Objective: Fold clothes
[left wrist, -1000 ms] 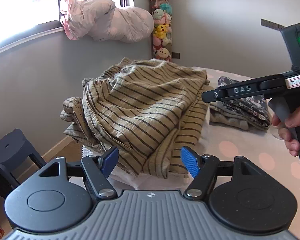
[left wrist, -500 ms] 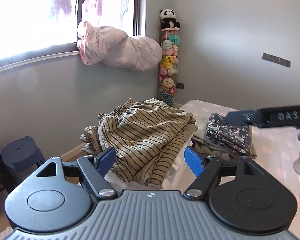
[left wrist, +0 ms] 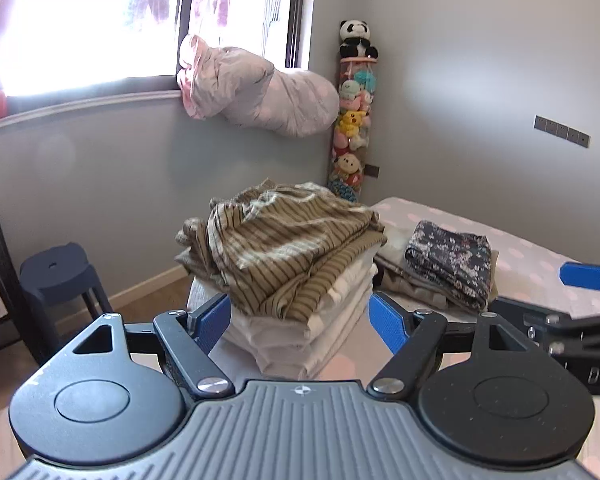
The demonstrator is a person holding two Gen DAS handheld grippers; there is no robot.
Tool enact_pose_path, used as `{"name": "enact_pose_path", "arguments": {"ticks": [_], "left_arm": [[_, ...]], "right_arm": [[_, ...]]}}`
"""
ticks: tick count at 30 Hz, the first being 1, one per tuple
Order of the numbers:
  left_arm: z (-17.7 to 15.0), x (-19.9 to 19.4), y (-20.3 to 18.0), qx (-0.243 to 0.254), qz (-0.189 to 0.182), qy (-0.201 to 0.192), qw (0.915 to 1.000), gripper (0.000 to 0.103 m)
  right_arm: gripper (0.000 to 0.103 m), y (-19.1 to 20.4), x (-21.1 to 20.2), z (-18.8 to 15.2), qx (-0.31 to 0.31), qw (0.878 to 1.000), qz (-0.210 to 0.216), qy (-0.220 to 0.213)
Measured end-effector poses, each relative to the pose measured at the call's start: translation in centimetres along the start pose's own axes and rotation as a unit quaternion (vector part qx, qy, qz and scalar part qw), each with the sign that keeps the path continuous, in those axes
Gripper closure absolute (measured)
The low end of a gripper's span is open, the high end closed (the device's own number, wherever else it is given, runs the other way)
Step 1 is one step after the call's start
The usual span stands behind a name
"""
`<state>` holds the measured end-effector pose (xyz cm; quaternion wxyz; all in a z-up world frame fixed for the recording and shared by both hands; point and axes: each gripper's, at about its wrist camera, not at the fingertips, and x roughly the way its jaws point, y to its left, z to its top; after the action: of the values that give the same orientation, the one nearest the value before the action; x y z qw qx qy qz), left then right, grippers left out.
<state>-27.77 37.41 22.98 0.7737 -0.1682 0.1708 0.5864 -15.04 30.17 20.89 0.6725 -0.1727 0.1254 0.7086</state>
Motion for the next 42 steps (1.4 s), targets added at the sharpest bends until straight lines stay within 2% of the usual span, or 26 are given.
{"name": "enact_pose_path", "arguments": {"ticks": [7,11,15,22,42], "left_arm": [[-1.9,-1.0,-1.2,0.004,0.017,0.010,0.9998,0.028],[-2.4,-1.6,-1.2,0.002,0.009,0.010,0.9999,0.028],[-2.8,-2.1,-1.7,0.020,0.011,0.004,0.9997,0.028],[-3.0,-2.5,-1.9,0.019,0.003,0.004,0.9998,0.028],[-3.0,-3.6,-1.9,0.016,0.010,-0.001,0.9998,0.027]], "right_arm": [[0.007,0.7,-1.7,-2.6,0.025,0.999,-0.026,0.001],[0.006,0.3,-2.5,-2.7,0.042,0.999,-0.025,-0.006],[0.006,0.2,-3.0,-2.9,0.062,0.998,-0.013,-0.010],[0.006,1.0,-3.2,-3.4,0.062,0.998,-0.006,-0.006],[0.006,1.3,-4.3,-4.0,0.077,0.997,0.003,-0.008]]}}
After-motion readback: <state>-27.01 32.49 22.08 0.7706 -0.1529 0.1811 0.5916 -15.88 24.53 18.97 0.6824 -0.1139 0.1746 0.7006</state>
